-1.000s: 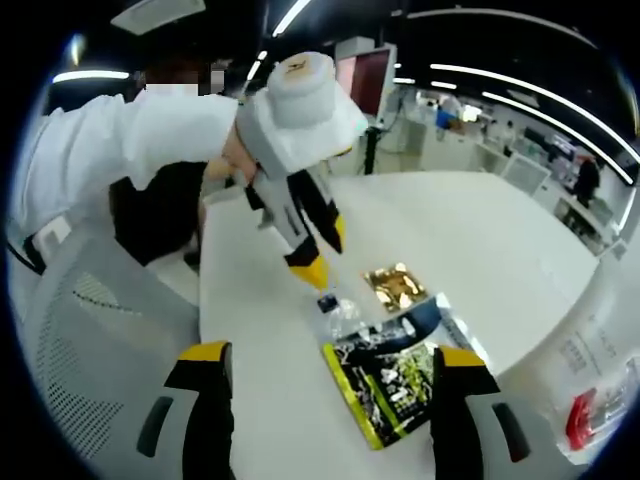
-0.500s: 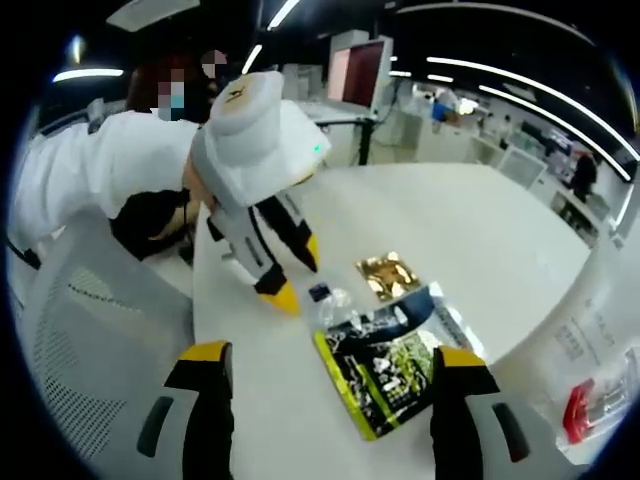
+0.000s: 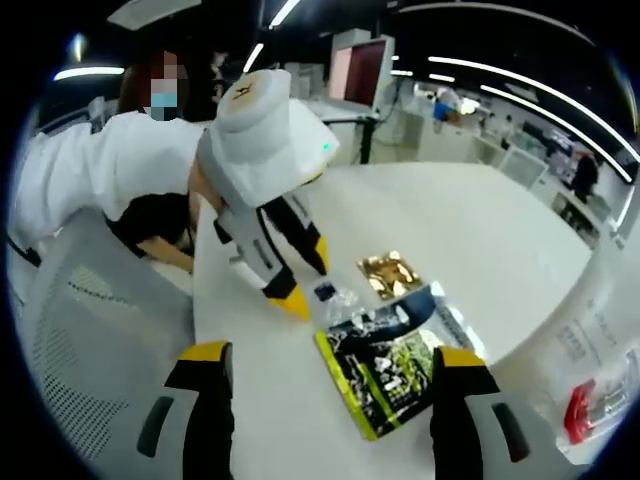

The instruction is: Arrange the skincare products in the storage area until every visible bottle or jar stands upright without overlapping.

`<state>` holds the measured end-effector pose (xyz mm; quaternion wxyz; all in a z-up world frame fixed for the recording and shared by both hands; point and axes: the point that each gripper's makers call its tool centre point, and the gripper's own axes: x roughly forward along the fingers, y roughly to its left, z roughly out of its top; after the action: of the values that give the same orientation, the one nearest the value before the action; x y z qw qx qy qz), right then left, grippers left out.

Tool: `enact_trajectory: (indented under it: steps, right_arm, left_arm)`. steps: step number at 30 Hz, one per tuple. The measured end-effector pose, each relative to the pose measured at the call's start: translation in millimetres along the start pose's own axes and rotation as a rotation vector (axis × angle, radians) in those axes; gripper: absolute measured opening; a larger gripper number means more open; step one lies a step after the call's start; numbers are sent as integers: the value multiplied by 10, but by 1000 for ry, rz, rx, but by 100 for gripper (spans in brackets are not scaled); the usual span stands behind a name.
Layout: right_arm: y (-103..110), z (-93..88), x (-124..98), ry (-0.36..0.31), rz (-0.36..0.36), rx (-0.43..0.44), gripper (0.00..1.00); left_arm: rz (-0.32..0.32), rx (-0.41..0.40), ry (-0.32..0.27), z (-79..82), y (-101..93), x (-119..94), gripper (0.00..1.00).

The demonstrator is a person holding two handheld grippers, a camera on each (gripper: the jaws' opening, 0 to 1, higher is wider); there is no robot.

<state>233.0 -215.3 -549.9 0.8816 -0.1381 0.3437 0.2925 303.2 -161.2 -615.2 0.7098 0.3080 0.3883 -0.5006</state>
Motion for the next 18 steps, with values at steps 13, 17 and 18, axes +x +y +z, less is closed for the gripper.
enact_trajectory:
  steps: [13,17,18]
  right_arm:
    - [-16,-37,16,12,0,5,78]
    - [-19,-43,17,14,-1,5,78]
    - [-18,-47,17,16,0,4,78]
  left_arm:
    - [-69,94,35,52,15,45,37]
    - [-79,111,39,61,24,48,36]
    - [-81,114,43,60,31,50,36]
